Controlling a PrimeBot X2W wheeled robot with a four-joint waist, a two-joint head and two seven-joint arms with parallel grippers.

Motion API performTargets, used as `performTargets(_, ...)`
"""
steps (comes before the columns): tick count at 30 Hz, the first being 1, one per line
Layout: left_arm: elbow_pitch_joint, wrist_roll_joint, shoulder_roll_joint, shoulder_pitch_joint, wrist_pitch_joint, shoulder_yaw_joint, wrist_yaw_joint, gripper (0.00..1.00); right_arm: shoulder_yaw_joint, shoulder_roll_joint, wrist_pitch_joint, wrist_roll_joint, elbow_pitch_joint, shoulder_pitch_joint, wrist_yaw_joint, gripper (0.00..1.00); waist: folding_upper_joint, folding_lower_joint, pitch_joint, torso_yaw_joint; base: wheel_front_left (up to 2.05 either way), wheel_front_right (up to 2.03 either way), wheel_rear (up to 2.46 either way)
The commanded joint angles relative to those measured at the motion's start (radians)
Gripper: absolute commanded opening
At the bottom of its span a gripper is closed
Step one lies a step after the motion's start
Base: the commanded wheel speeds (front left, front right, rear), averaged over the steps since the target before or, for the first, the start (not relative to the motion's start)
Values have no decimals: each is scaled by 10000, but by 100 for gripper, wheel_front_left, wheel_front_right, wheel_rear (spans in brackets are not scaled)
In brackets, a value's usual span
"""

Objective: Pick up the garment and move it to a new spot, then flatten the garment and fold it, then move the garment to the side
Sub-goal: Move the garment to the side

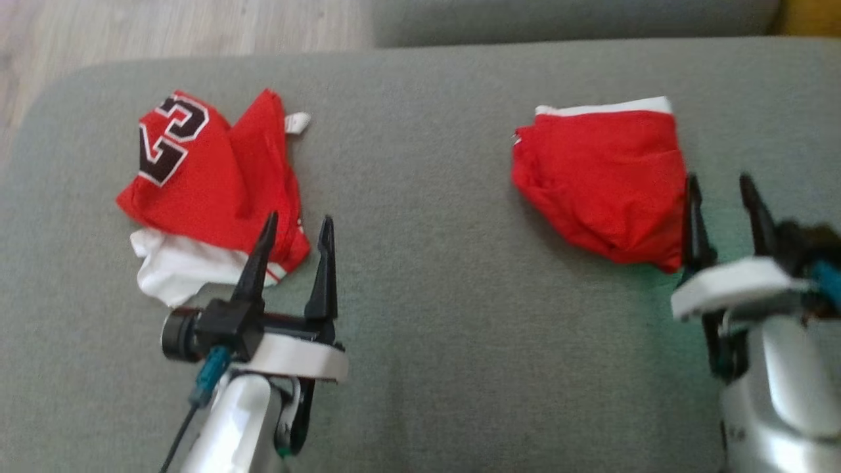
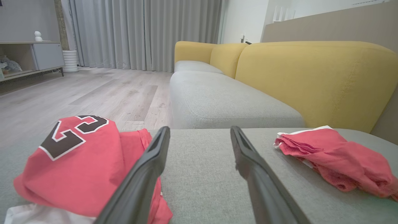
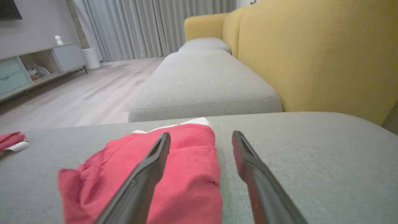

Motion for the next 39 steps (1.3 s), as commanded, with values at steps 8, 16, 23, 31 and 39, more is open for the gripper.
performTargets(8,-274,-48,87,-974,-49,-74,-75,100,-1322,-28,1153,-719,2132,-2470,-7,100,0,-2,1251,962,0,0,0)
performTargets(16,-143,-48,87,-1079,-49,-116,-33,100,-1743,-28,1092,-1192,4631,-2996,-7,100,0,-2,1170,1161,0,0,0)
performTargets(23,-133,118,87,-1045,-49,48,-31,100,-1672,-28,436,-1736,5594,-3277,-7,0,0,-2,957,896,0,0,0)
performTargets(31,-163,190,87,-935,-49,192,-97,100,-1253,-425,-297,-3185,5456,-3660,-7,0,0,-2,689,546,0,0,0)
performTargets(39,-261,109,87,-885,-49,254,-88,100,390,-2354,-14,-3955,5455,-3925,-7,0,0,-2,597,531,0,0,0)
